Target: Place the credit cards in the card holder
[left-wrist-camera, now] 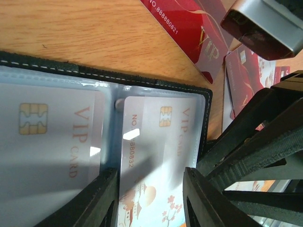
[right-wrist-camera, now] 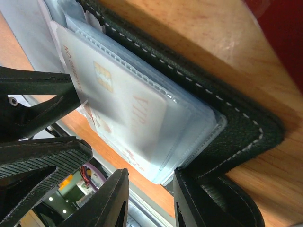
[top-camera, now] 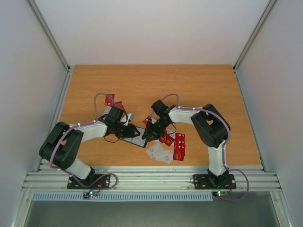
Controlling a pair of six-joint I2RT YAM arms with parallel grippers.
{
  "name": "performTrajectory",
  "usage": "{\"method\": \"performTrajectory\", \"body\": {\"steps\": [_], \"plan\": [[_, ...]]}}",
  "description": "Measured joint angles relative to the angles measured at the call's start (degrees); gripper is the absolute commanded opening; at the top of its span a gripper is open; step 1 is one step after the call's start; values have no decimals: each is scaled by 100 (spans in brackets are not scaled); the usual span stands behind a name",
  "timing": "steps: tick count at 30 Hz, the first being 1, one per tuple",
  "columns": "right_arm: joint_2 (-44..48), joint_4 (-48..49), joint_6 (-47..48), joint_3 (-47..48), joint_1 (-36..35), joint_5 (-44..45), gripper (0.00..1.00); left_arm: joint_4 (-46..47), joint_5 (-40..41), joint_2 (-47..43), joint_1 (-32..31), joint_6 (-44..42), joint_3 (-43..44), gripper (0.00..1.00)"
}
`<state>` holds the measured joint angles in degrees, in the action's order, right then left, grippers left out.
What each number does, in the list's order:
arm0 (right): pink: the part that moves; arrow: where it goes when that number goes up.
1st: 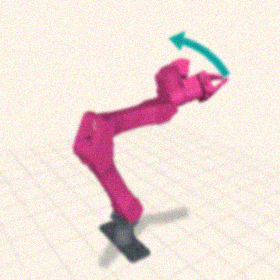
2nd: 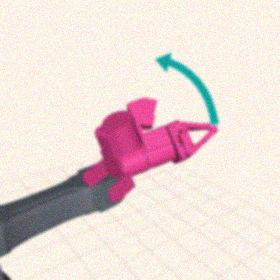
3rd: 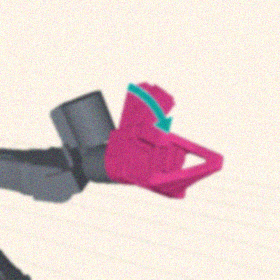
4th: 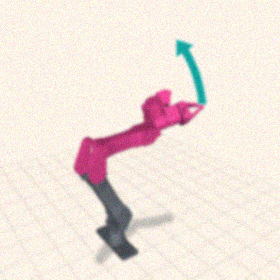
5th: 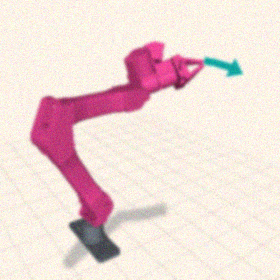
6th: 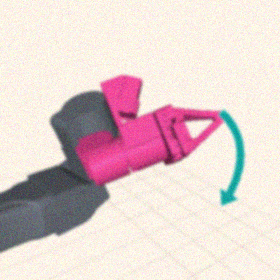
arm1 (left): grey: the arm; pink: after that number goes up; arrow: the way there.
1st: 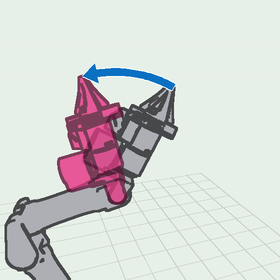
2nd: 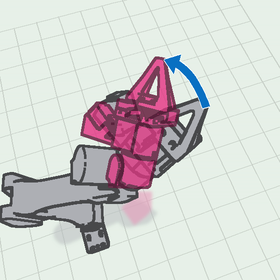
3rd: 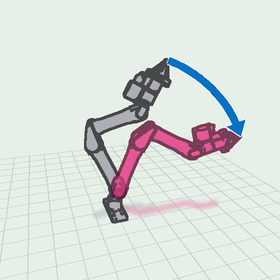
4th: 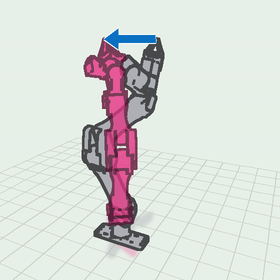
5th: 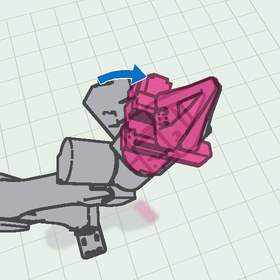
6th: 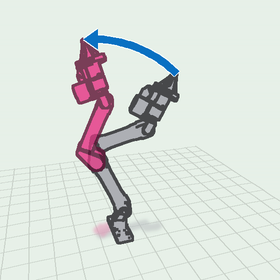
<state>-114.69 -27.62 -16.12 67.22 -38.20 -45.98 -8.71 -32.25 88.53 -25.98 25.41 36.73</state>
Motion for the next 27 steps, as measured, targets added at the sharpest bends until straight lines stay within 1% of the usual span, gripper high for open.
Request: {"method": "performTrajectory", "body": {"steps": [12, 20, 24, 27], "plan": [[-175, -138, 131, 286, 216, 7, 28, 313, -57, 79, -20, 385, -11, 39], [-348, -448, 437, 678, 387, 142, 28, 614, -151, 249, -20, 804, -11, 39], [-348, -457, 590, 719, 503, 219, 28, 553, -205, 258, -44, 933, 42, 45], [-348, -455, 688, 723, 544, 221, 28, -2, -96, 55, -85, 820, 232, 50]]}}
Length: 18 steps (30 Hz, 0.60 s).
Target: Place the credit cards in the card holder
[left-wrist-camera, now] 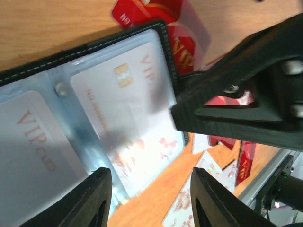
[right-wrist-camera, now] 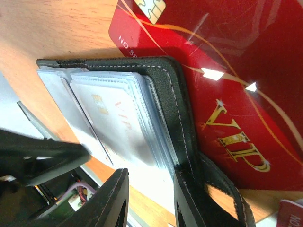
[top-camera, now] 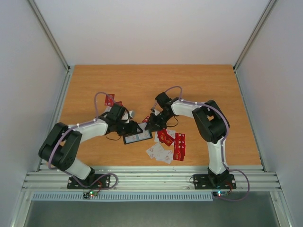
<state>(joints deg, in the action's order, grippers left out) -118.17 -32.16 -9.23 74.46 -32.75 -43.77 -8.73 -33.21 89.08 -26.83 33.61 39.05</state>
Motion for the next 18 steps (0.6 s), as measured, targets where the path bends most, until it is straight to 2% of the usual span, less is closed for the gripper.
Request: {"method": "performTrajectory", "body": {"steps": [5, 9, 12, 18], "plan": [[7, 0, 105, -9, 7, -4, 28, -960, 313, -623, 96, -476, 525, 61], [52, -2, 153, -44, 7, -9, 29, -1370, 546, -1099, 518, -785, 682, 79], [83, -74, 201, -50, 9, 42, 29, -1635, 820, -1298, 831, -879, 651, 80], [103, -229, 313, -44, 13, 68, 29, -1930, 1231, -1331, 876, -658, 341, 76]]}}
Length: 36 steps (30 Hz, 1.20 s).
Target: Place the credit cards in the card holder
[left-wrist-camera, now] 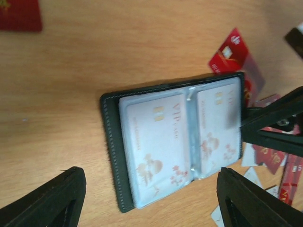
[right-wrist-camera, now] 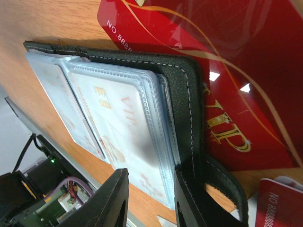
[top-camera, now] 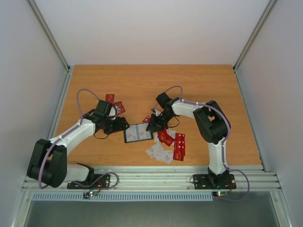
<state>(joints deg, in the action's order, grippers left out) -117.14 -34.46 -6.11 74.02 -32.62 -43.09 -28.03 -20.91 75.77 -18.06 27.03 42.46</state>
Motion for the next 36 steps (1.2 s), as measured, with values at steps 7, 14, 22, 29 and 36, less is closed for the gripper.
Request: {"method": "performTrajectory", "body": {"steps": [7, 14, 22, 29, 36], "plan": [[-2, -44, 7, 17, 7, 7, 28, 13, 33, 446, 9, 177, -125, 72], [-2, -52, 4, 17, 7, 9, 28, 278, -365, 999, 11, 221, -146, 68], [-11, -22, -52, -2, 20, -24, 27, 680, -925, 1226, 63, 310, -146, 65], [-13, 50, -177, -39, 39, -94, 27, 769, -1178, 1235, 83, 330, -146, 64], [-46, 153, -289, -44, 35, -155, 26, 706, -1281, 852, 74, 367, -79, 64]]}}
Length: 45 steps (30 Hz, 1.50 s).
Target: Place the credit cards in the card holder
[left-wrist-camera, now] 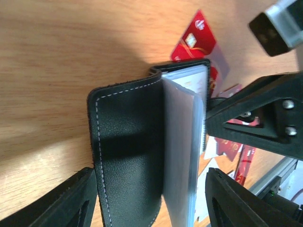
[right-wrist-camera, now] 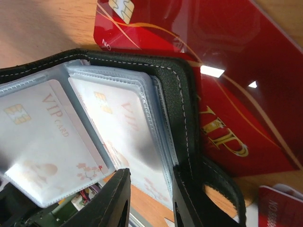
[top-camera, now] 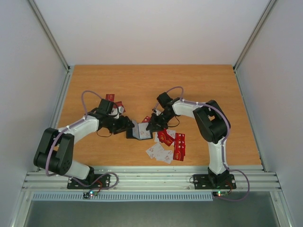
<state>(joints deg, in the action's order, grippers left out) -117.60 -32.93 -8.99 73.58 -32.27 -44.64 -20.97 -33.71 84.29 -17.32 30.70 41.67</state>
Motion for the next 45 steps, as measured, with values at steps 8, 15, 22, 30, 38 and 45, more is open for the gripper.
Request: {"method": "performTrajectory", "body": {"steps": [8, 15, 22, 30, 38, 45], "plan": [[-57, 166, -79, 7, -24, -107, 26, 15, -153, -109, -37, 20, 96, 64], [-85, 295, -153, 9, -55, -157, 26, 17, -216, 26, -203, 26, 184, 63], [-98, 439, -240, 9, -116, -166, 26, -87, -201, 46, -393, 13, 540, 63], [-101, 422, -278, 20, -118, -151, 26, -249, -166, 216, -579, -52, 809, 62], [-72, 109, -162, 166, -122, 96, 27, -385, -122, 601, -776, -96, 1185, 59], [144, -337, -22, 400, -122, 352, 28, -516, 22, 804, -815, -138, 1401, 55]]}}
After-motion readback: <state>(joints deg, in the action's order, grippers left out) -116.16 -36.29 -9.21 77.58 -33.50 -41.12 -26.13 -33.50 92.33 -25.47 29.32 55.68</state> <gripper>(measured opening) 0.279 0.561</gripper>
